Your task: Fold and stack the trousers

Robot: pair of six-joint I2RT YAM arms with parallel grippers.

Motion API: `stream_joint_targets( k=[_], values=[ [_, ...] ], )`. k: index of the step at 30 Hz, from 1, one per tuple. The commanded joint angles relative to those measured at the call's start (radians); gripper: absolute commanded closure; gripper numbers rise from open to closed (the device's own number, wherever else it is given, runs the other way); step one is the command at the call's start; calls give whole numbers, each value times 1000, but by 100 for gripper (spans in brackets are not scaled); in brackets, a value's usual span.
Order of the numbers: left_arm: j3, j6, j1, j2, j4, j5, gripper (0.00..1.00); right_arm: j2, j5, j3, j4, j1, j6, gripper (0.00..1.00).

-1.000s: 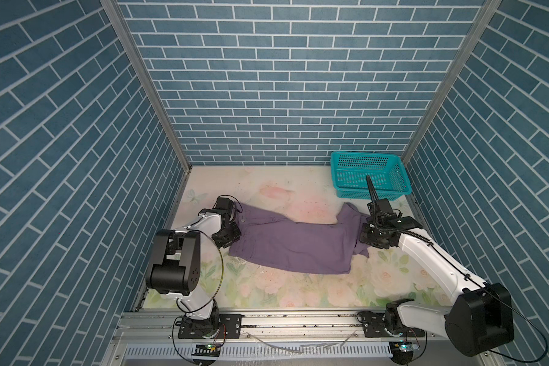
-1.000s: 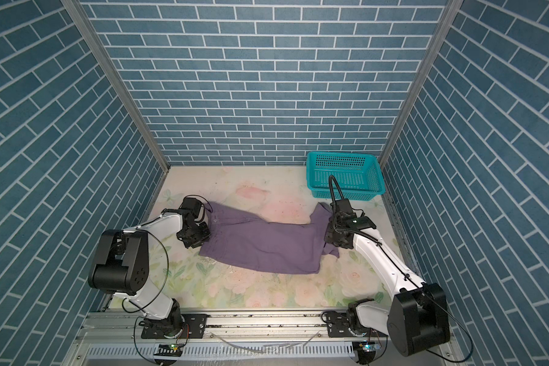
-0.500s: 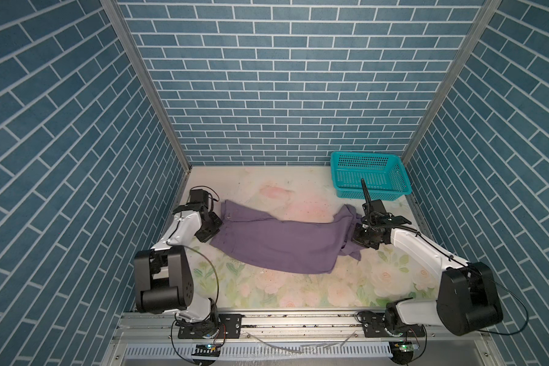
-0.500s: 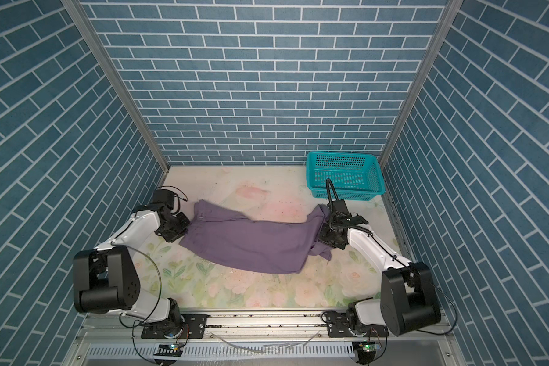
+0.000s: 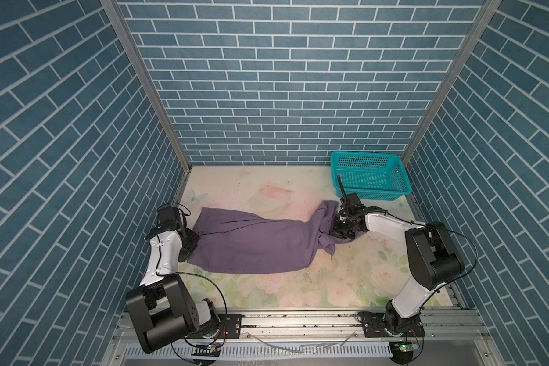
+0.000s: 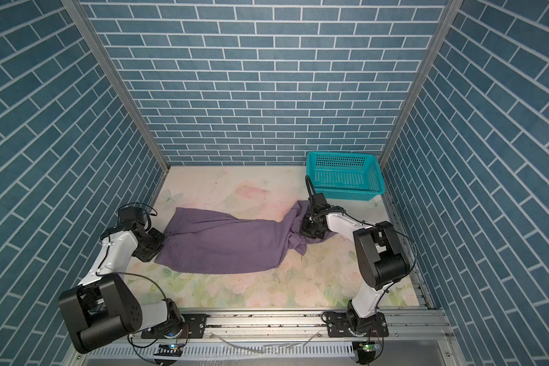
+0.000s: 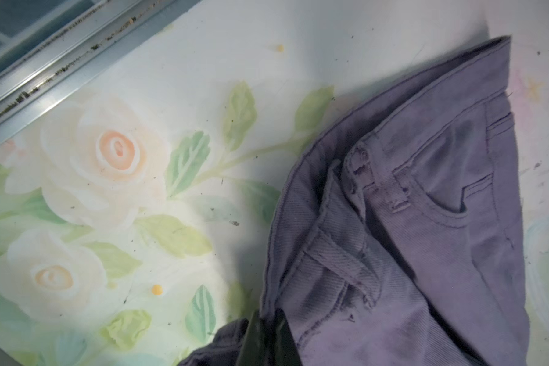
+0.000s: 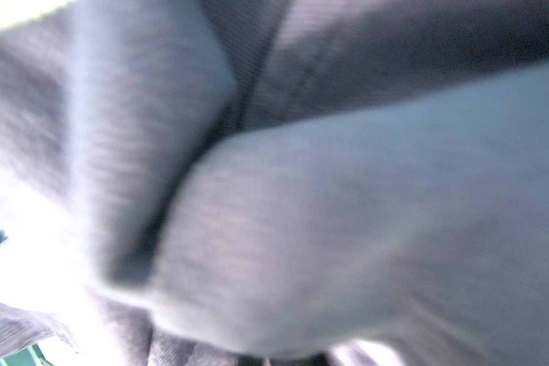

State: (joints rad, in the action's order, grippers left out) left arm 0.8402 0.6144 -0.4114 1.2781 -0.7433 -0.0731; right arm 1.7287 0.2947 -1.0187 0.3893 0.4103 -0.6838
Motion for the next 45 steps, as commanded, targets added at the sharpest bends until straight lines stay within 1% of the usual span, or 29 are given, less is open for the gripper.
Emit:
stream_joint_targets(
  k=[1, 5, 10, 15, 17, 18, 21, 22, 24, 25, 27, 28, 30, 31, 32, 33, 34, 35, 36, 37, 39, 41, 42, 43, 44, 45],
  values=[
    [-17, -13, -9, -13, 8, -14, 100, -2, -25, -52, 43, -18, 29, 100],
    [-31, -8, -15, -28, 24, -29, 100, -47, -97, -155, 153, -61, 110, 100],
    [-31, -9, -18, -16, 24, -45, 100, -94, -200, -346, 299, -70, 202, 100],
    [-41, -5, -18, -27, 33, -45, 100, -187, -267, -473, 326, -69, 324, 100],
    [-44, -5, -20, -26, 37, -51, 100, -247, -301, -467, 312, -70, 364, 100],
    [-48, -4, -21, -25, 39, -51, 100, -288, -330, -438, 300, -69, 373, 100],
    [-57, -1, -21, -21, 46, -50, 100, -410, -425, -273, 267, -74, 341, 100],
    [-62, 1, -23, -22, 48, -49, 100, -448, -461, -199, 268, -77, 315, 88],
    [-67, 5, -29, -26, 50, -44, 100, -511, -520, -61, 282, -88, 241, 52],
    [-69, 9, -31, -30, 49, -40, 100, -536, -539, 9, 298, -101, 198, 43],
    [-70, 15, -41, -39, 46, -35, 100, -566, -539, 107, 337, -141, 144, 33],
    [-68, 18, -47, -44, 44, -31, 100, -575, -532, 139, 358, -170, 127, 29],
    [-65, 28, -57, -58, 40, -25, 100, -592, -510, 162, 376, -220, 118, 28],
    [-63, 31, -58, -68, 39, -22, 100, -603, -495, 159, 371, -238, 123, 30],
    [-63, 35, -59, -74, 37, -22, 100, -608, -484, 148, 361, -242, 134, 33],
    [-63, 37, -58, -80, 33, -22, 100, -610, -462, 129, 343, -242, 148, 42],
    [-65, 41, -58, -87, 30, -24, 100, -601, -426, 106, 325, -243, 159, 55],
    [-66, 42, -58, -94, 28, -24, 100, -589, -387, 87, 305, -241, 167, 73],
    [-71, 42, -59, -103, 30, -27, 100, -564, -339, 62, 288, -237, 173, 95],
    [-79, 41, -58, -112, 36, -32, 100, -535, -293, 40, 272, -227, 181, 100],
    [-99, 27, -59, -126, 59, -57, 100, -466, -271, -4, 260, -181, 197, 100],
    [-102, 12, -59, -129, 53, -63, 96, -388, -274, -44, 248, -124, 220, 99],
    [-102, 4, -59, -130, 47, -65, 92, -347, -274, -65, 240, -99, 227, 90],
    [-101, -4, -59, -133, 39, -68, 86, -308, -268, -86, 230, -78, 232, 79],
    [-100, -11, -59, -140, 33, -71, 77, -275, -260, -103, 221, -61, 237, 73],
    [-99, -16, -59, -150, 26, -73, 67, -238, -260, -126, 214, -48, 243, 68]
  ],
)
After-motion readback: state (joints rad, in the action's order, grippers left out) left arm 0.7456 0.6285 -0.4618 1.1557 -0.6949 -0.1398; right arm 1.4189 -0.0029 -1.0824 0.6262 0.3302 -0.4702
